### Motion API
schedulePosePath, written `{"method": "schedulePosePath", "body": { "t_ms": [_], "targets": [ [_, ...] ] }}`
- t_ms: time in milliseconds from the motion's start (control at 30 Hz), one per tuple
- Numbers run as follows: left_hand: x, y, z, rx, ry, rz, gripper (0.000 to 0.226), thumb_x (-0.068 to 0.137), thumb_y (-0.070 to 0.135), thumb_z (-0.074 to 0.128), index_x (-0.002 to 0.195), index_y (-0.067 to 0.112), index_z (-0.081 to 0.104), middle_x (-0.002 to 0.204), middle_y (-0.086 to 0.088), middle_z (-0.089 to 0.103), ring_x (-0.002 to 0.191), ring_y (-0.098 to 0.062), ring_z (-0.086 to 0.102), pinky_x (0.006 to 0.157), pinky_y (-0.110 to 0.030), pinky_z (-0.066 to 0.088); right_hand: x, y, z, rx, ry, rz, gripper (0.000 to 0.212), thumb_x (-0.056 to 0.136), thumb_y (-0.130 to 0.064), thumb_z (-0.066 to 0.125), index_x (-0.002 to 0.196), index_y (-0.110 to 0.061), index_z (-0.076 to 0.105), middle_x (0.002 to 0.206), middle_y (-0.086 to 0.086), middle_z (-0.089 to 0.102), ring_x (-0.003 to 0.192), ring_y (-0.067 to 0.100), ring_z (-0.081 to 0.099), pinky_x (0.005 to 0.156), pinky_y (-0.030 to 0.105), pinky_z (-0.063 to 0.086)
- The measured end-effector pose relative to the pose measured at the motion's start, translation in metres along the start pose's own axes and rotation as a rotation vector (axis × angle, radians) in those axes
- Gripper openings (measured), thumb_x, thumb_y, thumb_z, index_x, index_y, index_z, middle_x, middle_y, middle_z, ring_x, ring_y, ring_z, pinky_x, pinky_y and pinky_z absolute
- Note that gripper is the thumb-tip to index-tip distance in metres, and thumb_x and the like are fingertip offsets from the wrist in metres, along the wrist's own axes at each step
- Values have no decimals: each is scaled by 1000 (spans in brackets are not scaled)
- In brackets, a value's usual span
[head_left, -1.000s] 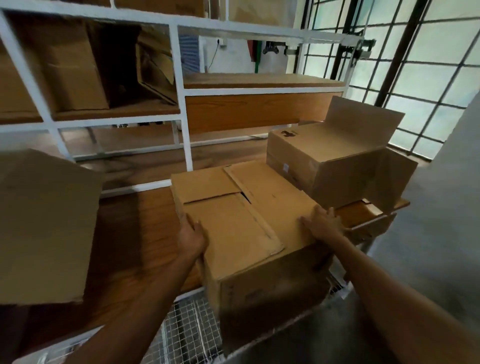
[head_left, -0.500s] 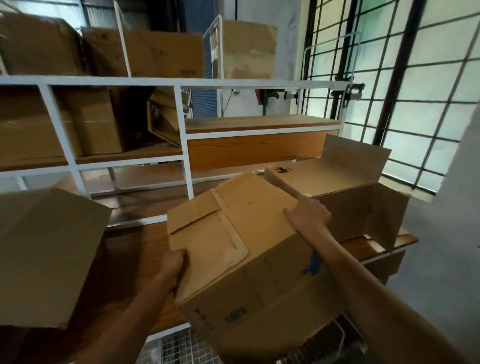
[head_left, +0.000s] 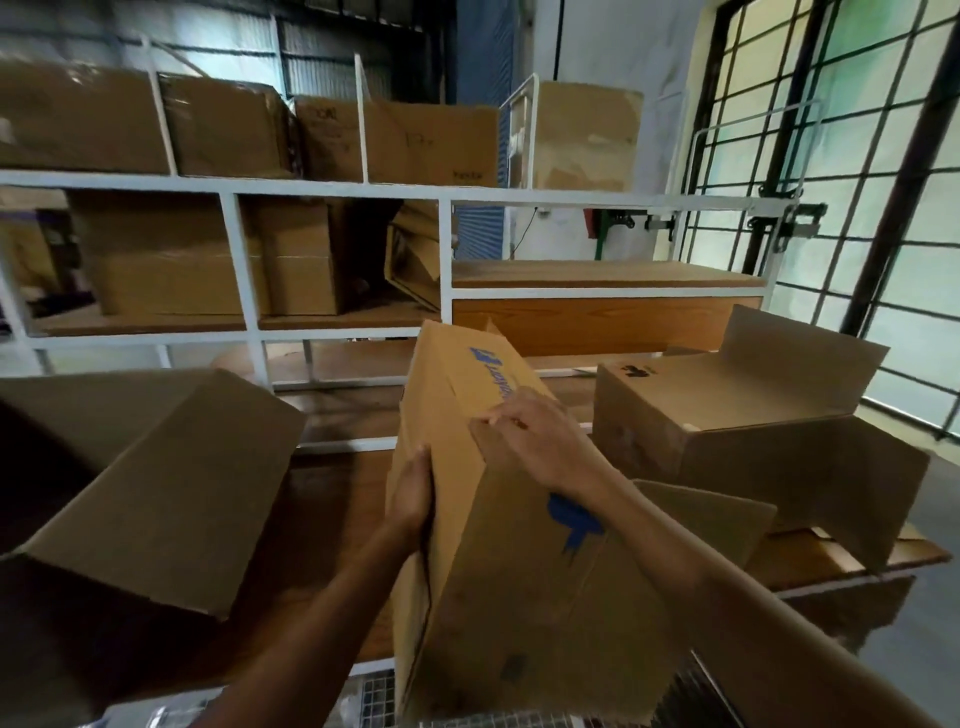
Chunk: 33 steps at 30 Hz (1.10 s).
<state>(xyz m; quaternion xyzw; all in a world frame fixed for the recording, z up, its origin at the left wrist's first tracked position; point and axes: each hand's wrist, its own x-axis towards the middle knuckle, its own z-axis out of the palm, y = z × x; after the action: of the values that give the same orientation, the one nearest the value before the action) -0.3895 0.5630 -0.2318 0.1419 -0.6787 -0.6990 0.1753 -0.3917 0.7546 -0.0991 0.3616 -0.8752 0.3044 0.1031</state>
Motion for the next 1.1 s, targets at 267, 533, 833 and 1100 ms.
{"method": "schedulePosePath", "body": {
  "t_ms": [267,533,833,1100],
  "targets": [
    [-17,107,-27,10,-31,-238,78,85,51,65,144,17,26,122,-8,49,111,-27,50,93,-44,41,51,7,22,-215,-228,380,64,86,-67,35,124,-21,57,115,3,63,100,22,60,91,45,50],
    [-10,106,-33,-166,-134,-304,47,76,46,67,114,26,50,116,-14,57,111,-39,52,101,-67,35,56,-12,0,-130,-130,463,33,84,-54,59,94,-22,63,87,-3,69,80,14,66,75,34,57],
    [1,54,-66,-523,-289,-339,37,98,25,41,128,8,55,110,-20,70,88,-34,71,70,-41,58,63,-87,-1,-351,-372,247,29,87,-18,62,114,-14,52,99,3,60,85,15,58,69,32,51],
    [-23,-17,-90,-117,-232,-422,29,102,19,39,91,6,62,83,-17,61,73,-30,58,68,-38,48,46,-112,125,-575,-573,246,25,88,0,51,66,-11,47,70,5,44,64,21,50,56,31,34]
  ]
}}
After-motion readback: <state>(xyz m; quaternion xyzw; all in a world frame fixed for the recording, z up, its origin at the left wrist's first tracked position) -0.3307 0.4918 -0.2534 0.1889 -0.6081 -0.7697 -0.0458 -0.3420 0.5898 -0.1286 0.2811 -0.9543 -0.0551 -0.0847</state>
